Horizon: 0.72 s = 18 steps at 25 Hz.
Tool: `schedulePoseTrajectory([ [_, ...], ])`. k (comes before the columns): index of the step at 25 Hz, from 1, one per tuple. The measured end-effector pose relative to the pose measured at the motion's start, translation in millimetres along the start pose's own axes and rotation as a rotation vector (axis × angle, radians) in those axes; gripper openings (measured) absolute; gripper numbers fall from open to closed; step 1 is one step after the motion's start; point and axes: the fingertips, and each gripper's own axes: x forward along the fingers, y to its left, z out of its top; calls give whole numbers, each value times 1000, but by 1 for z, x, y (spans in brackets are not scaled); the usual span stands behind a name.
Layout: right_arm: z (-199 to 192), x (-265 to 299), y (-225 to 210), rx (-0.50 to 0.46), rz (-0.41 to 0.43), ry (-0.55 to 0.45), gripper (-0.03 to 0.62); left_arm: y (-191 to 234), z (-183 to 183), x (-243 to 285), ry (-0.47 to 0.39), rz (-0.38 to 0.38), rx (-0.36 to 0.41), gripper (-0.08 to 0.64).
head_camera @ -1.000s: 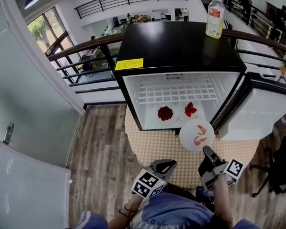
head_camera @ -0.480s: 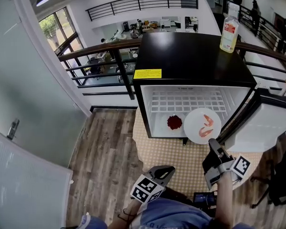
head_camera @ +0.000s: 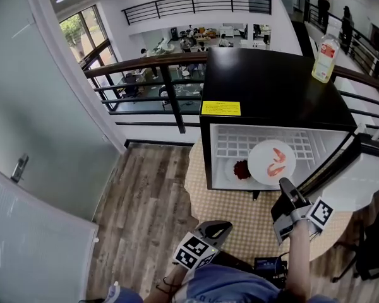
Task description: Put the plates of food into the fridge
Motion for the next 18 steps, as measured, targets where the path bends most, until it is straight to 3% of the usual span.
schedulePoseTrajectory([
  [9,-7,38,-2,7,-45,-29,21,35,7,-10,-10,9,-3,20],
  [18,8,66,-7,-81,-160,-125,21,66,10,-17,-34,30,-24,20],
])
